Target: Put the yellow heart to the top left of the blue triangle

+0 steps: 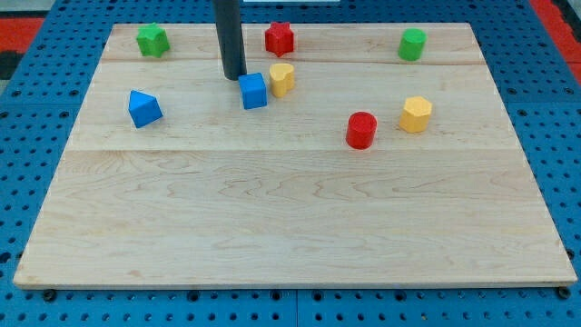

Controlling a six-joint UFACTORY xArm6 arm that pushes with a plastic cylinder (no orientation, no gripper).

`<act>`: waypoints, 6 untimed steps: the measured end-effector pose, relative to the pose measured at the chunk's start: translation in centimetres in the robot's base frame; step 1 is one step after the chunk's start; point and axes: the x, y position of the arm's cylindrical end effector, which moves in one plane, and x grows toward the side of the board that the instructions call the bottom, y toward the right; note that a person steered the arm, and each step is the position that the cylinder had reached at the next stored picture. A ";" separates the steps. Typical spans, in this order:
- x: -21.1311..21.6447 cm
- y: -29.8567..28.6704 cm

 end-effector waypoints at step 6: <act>2.7 9.1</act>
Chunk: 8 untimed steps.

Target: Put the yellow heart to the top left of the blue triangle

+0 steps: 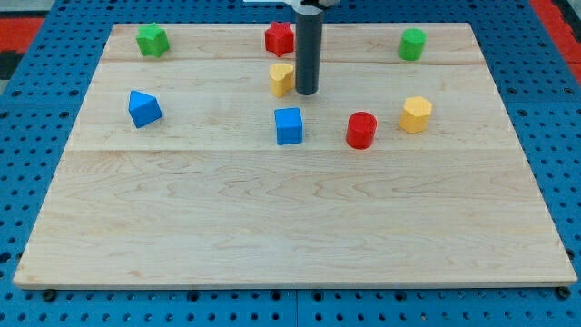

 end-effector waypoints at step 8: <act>2.4 -11.6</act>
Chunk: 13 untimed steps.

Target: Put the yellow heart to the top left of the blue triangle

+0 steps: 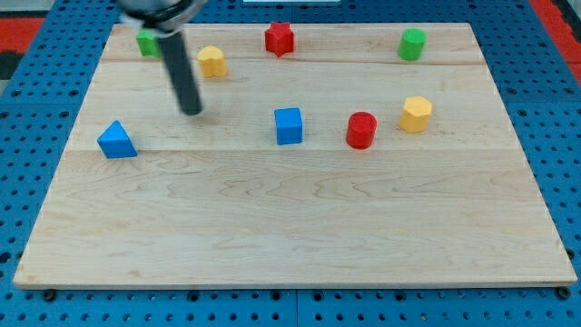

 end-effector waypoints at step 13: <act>9.5 -9.7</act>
